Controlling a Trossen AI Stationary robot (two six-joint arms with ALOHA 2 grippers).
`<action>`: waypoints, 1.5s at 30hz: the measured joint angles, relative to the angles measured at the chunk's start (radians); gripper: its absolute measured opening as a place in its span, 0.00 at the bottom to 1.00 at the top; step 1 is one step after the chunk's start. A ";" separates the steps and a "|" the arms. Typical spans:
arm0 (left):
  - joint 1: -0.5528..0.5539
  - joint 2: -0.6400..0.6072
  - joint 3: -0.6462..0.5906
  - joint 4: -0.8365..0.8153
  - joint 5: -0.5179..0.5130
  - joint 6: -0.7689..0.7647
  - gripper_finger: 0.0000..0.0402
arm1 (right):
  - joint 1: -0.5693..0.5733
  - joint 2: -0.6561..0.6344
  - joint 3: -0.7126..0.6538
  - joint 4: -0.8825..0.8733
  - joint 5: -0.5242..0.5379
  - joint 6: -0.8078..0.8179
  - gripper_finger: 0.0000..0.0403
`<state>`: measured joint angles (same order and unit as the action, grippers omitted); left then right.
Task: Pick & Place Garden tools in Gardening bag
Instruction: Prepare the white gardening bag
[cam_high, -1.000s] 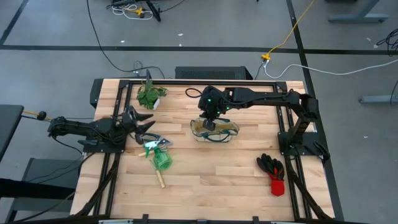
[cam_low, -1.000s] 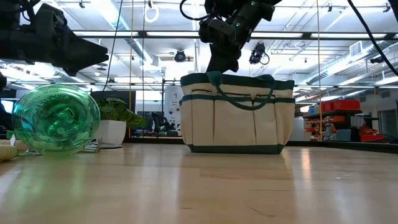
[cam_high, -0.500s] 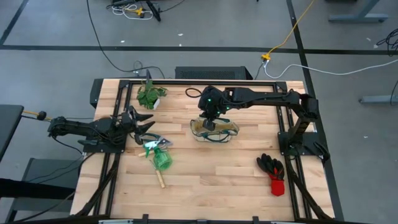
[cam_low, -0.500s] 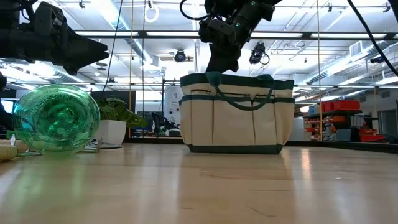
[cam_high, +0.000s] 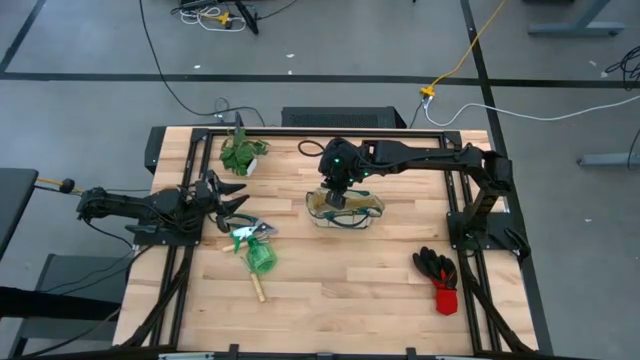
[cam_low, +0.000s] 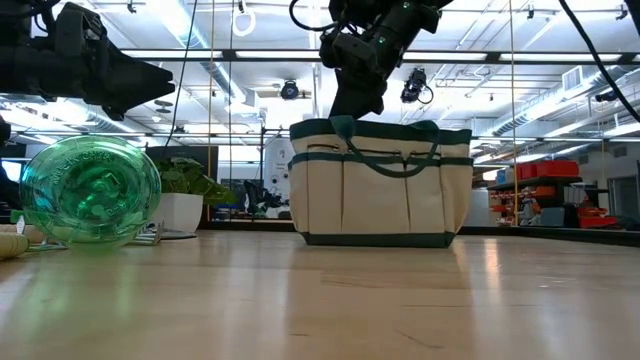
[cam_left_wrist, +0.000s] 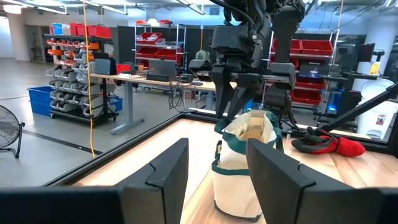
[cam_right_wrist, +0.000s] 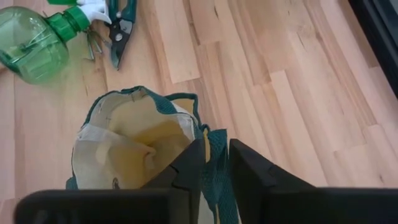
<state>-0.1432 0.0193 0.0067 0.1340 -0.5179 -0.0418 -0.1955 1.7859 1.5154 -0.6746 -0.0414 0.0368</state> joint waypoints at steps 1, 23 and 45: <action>0.000 0.000 0.000 0.000 0.000 0.000 0.42 | 0.000 -0.001 0.000 -0.002 0.000 0.000 0.23; 0.000 0.000 0.000 0.013 -0.003 0.001 0.42 | 0.098 -0.094 0.002 -0.220 -0.001 0.008 0.32; 0.022 0.112 0.074 0.024 -0.093 0.023 0.42 | 0.180 -0.086 0.001 -0.313 0.095 0.086 0.35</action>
<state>-0.1212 0.1315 0.0807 0.1581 -0.6111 -0.0187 -0.0151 1.7000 1.5166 -0.9873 0.0535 0.1233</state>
